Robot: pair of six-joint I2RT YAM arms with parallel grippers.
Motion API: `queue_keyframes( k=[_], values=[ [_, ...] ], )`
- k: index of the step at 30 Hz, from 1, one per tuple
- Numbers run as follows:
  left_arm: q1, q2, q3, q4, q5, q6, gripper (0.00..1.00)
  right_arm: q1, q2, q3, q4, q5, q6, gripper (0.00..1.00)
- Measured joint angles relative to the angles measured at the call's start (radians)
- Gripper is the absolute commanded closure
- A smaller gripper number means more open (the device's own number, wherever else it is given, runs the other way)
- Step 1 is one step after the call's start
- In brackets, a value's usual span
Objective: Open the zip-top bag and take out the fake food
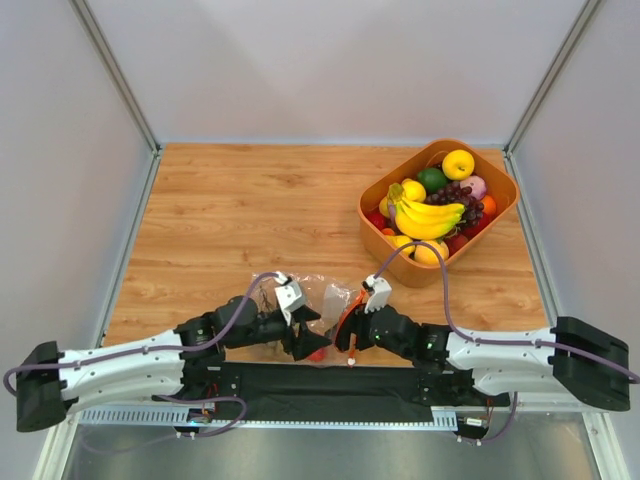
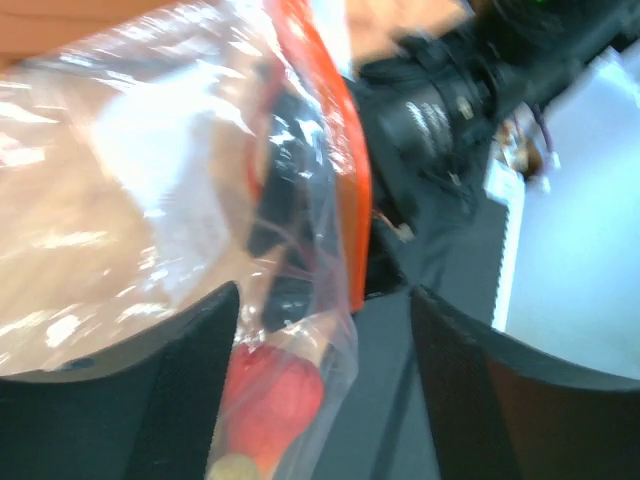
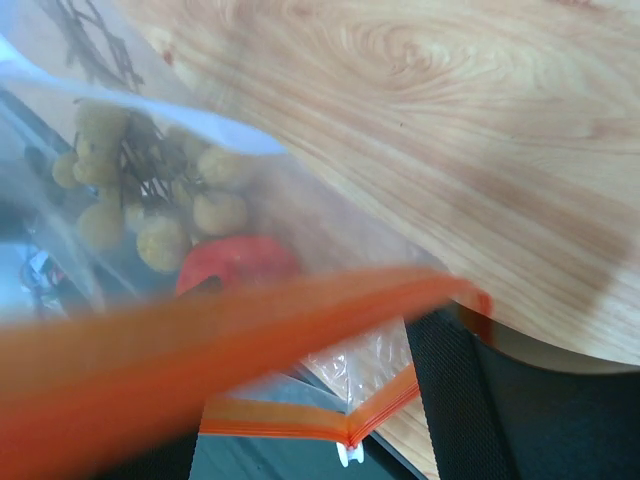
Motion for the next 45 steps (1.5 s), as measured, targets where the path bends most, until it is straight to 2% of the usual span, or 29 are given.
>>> queue_keyframes(
  k=[1, 3, 4, 8, 12, 16, 19, 23, 28, 36, 45],
  values=[
    [0.000, -0.044, 0.005, -0.041, -0.052, 0.002, 0.16, 0.000, -0.012, 0.000, -0.009, 0.011, 0.003, 0.27],
    [0.000, -0.141, 0.014, -0.122, -0.154, -0.009, 0.15, 0.000, -0.030, -0.002, -0.014, 0.027, 0.007, 0.27],
    [0.000, -0.179, 0.015, -0.154, -0.195, -0.014, 0.08, 0.000, -0.039, -0.004, -0.015, 0.032, 0.009, 0.27],
    [0.000, -0.327, 0.026, -0.327, -0.393, -0.061, 0.05, 0.000, -0.060, -0.006, -0.019, 0.040, 0.013, 0.27],
    [0.000, -0.324, 0.064, -0.526, -0.561, -0.166, 0.05, 0.000, -0.060, -0.013, -0.025, 0.048, 0.014, 0.26],
    [-0.001, -0.257, 0.095, -0.680, -0.662, -0.276, 0.03, 0.000, -0.060, -0.016, -0.028, 0.056, 0.018, 0.26],
    [-0.001, -0.232, 0.093, -0.735, -0.690, -0.330, 0.03, 0.000, -0.060, -0.016, -0.032, 0.057, 0.018, 0.26],
    [-0.001, -0.230, 0.066, -0.733, -0.690, -0.383, 0.11, 0.000, -0.060, -0.016, -0.032, 0.060, 0.019, 0.26],
    [-0.001, -0.230, 0.031, -0.734, -0.670, -0.418, 0.14, 0.000, -0.054, -0.016, -0.030, 0.060, 0.021, 0.27],
    [-0.001, -0.323, 0.035, -0.741, -0.671, -0.396, 0.05, 0.000, 0.002, -0.016, -0.027, 0.060, 0.022, 0.30],
    [-0.001, -0.378, 0.088, -0.918, -0.798, -0.478, 0.01, 0.000, 0.002, -0.013, 0.031, 0.026, 0.021, 0.37]
  ],
)
